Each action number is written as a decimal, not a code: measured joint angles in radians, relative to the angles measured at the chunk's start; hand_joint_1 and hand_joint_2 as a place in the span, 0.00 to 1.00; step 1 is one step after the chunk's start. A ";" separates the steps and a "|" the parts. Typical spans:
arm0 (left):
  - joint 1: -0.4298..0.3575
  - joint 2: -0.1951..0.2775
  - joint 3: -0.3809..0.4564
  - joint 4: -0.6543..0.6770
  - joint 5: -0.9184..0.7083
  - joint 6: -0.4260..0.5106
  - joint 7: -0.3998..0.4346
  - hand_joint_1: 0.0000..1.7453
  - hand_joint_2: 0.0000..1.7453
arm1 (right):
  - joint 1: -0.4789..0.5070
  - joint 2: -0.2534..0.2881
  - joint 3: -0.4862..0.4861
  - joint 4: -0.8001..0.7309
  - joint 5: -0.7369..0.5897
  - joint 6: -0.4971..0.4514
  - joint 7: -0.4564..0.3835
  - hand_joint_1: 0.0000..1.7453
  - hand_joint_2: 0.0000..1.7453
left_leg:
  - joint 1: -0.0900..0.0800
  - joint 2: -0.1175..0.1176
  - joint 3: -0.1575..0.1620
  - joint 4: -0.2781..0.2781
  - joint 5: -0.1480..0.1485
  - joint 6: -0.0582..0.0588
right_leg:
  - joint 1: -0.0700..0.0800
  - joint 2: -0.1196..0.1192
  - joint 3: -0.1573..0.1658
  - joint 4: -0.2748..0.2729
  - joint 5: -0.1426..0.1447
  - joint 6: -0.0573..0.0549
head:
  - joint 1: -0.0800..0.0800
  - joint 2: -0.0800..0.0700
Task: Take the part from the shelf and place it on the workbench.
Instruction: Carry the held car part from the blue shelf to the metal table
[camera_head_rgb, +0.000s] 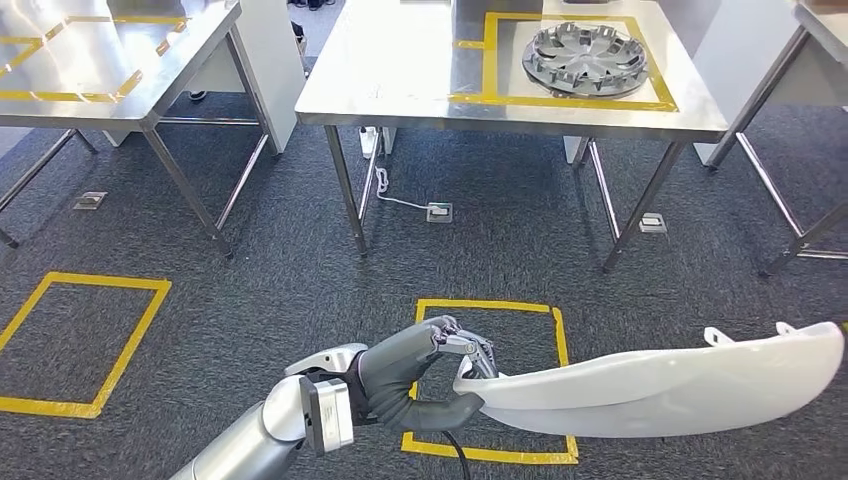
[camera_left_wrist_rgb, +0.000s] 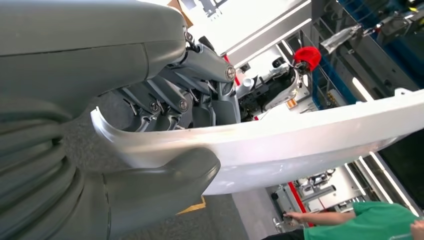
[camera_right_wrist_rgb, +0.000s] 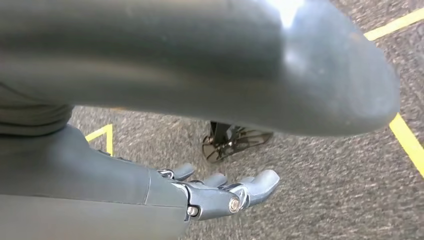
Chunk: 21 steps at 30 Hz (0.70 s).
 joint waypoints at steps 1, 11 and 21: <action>0.000 0.000 0.000 0.000 0.000 0.001 0.000 1.00 1.00 | -0.001 0.000 -0.002 0.000 -0.002 0.000 0.000 0.00 0.00 | -0.002 -0.001 0.022 -0.057 0.025 0.005 | 0.001 0.002 0.005 0.001 -0.006 0.005 | 0.000 0.000; -0.002 -0.006 -0.001 -0.008 -0.007 0.006 0.008 1.00 1.00 | -0.012 0.000 -0.030 0.000 -0.036 0.002 0.033 0.00 0.00 | -0.001 0.000 0.073 -0.120 0.008 0.048 | -0.004 -0.002 -0.151 0.272 -0.117 0.057 | 0.009 0.000; -0.003 -0.007 -0.001 -0.011 -0.011 0.006 0.012 1.00 1.00 | -0.014 0.000 -0.049 0.000 -0.064 0.000 0.005 0.00 0.00 | -0.004 0.000 0.130 -0.116 -0.055 0.006 | 0.002 -0.005 -0.066 -0.002 0.052 0.015 | 0.010 0.000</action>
